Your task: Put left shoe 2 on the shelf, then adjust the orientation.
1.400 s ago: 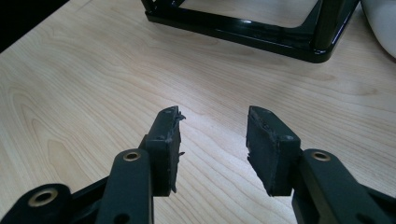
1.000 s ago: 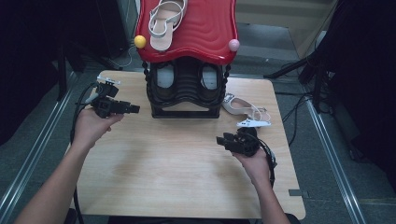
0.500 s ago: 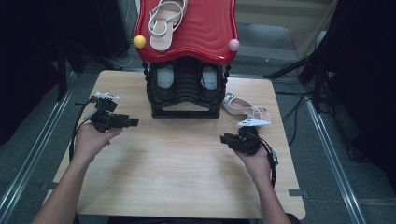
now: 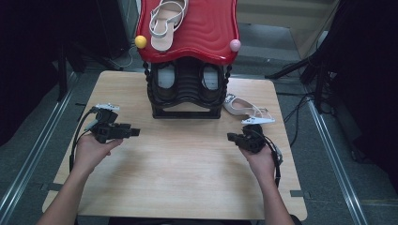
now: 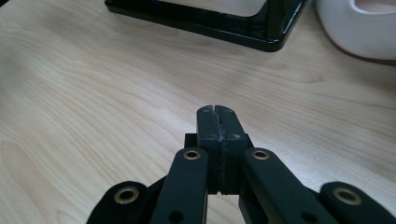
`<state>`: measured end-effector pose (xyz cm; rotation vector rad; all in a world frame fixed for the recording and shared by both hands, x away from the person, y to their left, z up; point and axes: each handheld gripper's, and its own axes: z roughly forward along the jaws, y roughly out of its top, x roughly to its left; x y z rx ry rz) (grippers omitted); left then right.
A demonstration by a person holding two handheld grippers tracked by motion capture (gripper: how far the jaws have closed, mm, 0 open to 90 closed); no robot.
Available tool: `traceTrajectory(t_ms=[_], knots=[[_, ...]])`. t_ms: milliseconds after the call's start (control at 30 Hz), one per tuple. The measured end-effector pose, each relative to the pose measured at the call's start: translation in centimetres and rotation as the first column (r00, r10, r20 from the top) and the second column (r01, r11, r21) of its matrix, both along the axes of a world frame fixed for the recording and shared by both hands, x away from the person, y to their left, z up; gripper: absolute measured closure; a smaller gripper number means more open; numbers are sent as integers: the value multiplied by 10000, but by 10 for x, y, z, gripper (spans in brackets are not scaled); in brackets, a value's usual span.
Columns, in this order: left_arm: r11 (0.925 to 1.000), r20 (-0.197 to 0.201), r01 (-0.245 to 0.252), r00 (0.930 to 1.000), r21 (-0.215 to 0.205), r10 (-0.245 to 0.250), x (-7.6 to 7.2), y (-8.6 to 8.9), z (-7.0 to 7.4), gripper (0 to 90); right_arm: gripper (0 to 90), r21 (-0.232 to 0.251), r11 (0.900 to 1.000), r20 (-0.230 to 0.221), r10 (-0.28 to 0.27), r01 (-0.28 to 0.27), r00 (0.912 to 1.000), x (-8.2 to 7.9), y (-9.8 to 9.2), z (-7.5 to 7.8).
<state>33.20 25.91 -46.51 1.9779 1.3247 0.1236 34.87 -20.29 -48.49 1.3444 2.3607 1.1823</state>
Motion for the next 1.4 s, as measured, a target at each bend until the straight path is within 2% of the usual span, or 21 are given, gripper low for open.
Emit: traceTrajectory(t_ms=[167, 267, 400, 467, 600, 867, 933, 1067, 1167, 1267, 1333, 1400], knots=[[10000, -99, -70, 9999, 16, 70, 1, 3, -6, 450, 900, -127, 9998, -148, -161, 159, 9998, 5, -2, -1], [9999, -138, -115, 9998, -102, 114, 1, 5, -7, 451, 900, 148, 9999, -296, -37, 41, 9996, 7, -5, 1], [9999, -5, -114, 9999, -46, 114, 0, 5, -6, 453, 900, 81, 9996, -187, -275, 276, 9994, 12, -10, 3], [10000, -10, -99, 10000, 12, 99, 0, 4, -7, 453, 900, -33, 9989, -252, -460, 460, 9986, 15, -13, 2], [9999, -59, 5, 10000, 122, -4, 0, 1, -9, 453, 900, -4, 9989, -492, -462, 462, 9977, 20, -18, 3], [9998, 158, 204, 9997, -34, -204, -3, 0, -7, 454, 900, -275, 9966, -236, -781, 775, 9967, 40, -34, 15], [9997, 70, 241, 9997, -33, -241, -3, 1, -7, 452, 900, -319, 9957, -238, -873, 865, 9959, 44, -39, 18], [9996, -107, 264, 9996, 70, -264, -2, 0, -10, 452, 900, -197, 9929, -135, -1179, 1176, 9929, 57, -51, 29], [9995, -59, 289, 9996, 114, -288, -2, -1, -11, 451, 900, -308, 9888, -27, -1465, 1463, 9892, 66, -59, 37], [9991, -62, 401, 9992, 136, -401, -2, -2, -12, 451, 900, -247, 9861, -101, -1645, 1642, 9863, 75, -66, 43], [9992, 0, 345, 9994, 183, -346, -2, -3, -12, 452, 900, -389, 9841, -121, -1738, 1732, 9847, 80, -69, 43], [9993, -7, 342, 9994, 143, -342, -2, -3, -12, 452, 900, -316, 9817, -30, -1877, 1875, 9822, 85, -75, 44]])
